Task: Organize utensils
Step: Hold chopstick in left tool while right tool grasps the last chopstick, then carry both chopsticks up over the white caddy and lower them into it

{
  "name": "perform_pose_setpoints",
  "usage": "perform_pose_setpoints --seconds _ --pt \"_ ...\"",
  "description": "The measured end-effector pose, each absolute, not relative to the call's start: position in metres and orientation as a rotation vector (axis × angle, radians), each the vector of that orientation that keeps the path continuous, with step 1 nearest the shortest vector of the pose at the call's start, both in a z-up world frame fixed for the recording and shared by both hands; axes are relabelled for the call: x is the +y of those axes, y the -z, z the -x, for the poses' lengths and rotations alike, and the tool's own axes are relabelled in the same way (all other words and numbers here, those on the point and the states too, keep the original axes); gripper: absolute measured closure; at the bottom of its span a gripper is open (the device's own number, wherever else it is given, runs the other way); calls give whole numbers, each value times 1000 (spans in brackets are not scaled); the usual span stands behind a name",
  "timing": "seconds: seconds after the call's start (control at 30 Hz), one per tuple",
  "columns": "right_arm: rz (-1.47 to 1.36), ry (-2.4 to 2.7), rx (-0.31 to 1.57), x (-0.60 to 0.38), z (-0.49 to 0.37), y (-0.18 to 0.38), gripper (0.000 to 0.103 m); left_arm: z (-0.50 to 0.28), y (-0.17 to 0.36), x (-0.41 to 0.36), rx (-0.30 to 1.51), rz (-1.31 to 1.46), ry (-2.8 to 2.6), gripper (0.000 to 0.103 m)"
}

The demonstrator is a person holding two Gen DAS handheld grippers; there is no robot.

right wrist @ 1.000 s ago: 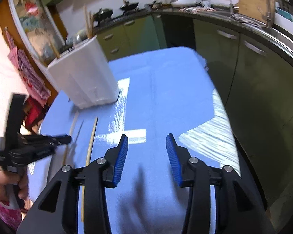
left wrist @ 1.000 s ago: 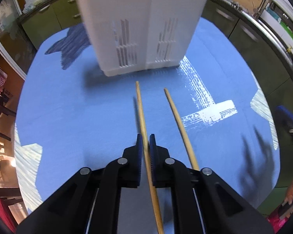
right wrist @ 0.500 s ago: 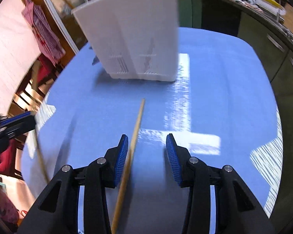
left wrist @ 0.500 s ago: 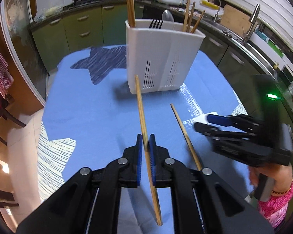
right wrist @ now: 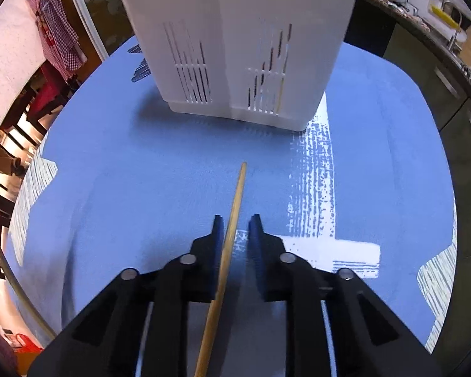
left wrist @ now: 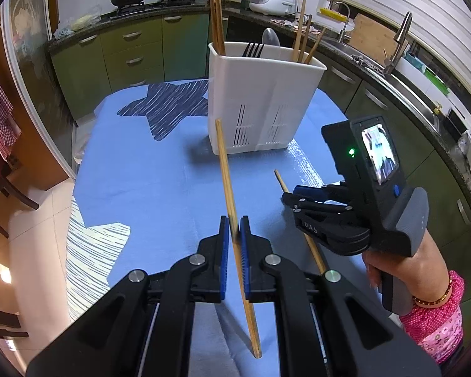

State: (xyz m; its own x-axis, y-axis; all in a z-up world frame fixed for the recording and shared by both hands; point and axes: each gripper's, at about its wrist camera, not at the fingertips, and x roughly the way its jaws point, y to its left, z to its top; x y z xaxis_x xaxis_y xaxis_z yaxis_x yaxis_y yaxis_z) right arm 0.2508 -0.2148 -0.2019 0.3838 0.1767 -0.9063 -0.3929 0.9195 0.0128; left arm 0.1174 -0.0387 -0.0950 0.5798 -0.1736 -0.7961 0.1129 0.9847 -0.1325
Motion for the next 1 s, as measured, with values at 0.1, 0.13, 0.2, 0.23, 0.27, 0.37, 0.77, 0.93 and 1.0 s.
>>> perform_pose_setpoints --seconds 0.1,0.13,0.2,0.23,0.27,0.37,0.77,0.93,1.0 --pt "209 -376 1124 -216 -249 202 96 -117 95 -39 940 70 171 96" --pt "203 -380 1123 -216 -249 202 96 -117 96 -40 941 68 171 96" --pt "189 -385 1113 -219 -248 199 96 -118 96 -41 943 68 170 96" --pt "170 -397 1105 -222 -247 195 96 -118 96 -41 943 66 170 96" --pt "160 -404 1098 -224 -246 191 96 -118 95 -41 942 65 169 96" --pt "139 -413 1056 -230 -240 175 96 -117 93 -42 933 63 169 96" --pt "52 -445 851 -273 -185 97 96 -107 75 -44 891 52 175 96" --pt "25 -457 790 -289 -165 73 96 -110 77 -44 908 52 170 96" --pt "12 -461 766 -297 -157 65 96 -115 84 -44 930 60 172 96"
